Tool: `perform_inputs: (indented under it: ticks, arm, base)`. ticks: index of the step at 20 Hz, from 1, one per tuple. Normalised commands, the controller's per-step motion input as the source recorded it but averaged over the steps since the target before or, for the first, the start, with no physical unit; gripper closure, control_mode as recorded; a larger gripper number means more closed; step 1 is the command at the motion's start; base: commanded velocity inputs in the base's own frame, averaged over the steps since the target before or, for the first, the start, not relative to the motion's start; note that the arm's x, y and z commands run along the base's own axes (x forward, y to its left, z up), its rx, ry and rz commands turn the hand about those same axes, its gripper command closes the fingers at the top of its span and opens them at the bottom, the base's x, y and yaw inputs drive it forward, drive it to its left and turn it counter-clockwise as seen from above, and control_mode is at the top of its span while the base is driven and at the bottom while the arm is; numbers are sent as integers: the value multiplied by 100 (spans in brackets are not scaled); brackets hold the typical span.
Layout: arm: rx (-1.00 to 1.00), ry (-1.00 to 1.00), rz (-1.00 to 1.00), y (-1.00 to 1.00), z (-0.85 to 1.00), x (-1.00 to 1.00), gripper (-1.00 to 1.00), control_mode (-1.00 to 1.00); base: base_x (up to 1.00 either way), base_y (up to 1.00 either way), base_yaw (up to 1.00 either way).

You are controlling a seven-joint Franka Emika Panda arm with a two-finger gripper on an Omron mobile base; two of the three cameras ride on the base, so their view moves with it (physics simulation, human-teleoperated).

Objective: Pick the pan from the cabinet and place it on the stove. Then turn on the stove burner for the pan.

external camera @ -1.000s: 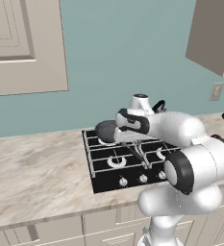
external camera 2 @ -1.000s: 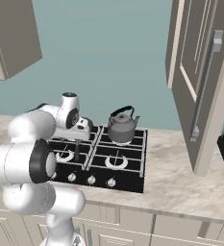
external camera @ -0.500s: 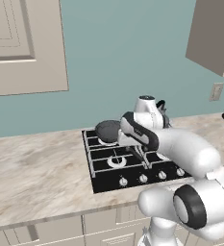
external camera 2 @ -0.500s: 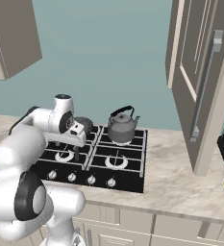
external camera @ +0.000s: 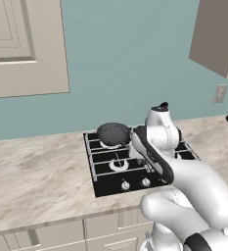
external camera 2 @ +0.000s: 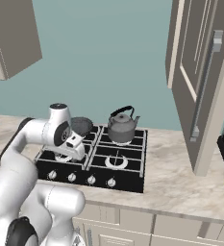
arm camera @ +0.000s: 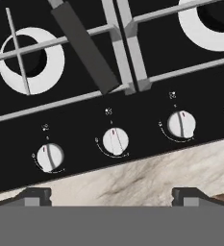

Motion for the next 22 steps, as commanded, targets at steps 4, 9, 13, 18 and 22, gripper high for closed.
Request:
perform_inputs:
  ticks: [4,9,13,18,22]
  arm:
    - [0,2,-5,-16,-18,-29,-100,-100]
    - [0,0,0,0,-17,-7,-100,-100]
    - [0,0,0,0,-7,0,-100,-100]
    - [0,0,0,0,-4,2,-100,-100]
    - [0,1,0,0,-4,12,-100,-100]
  base:
    - [0,0,0]
    - [0,0,0]
    - [0,0,0]
    - [0,0,0]
    - [0,0,0]
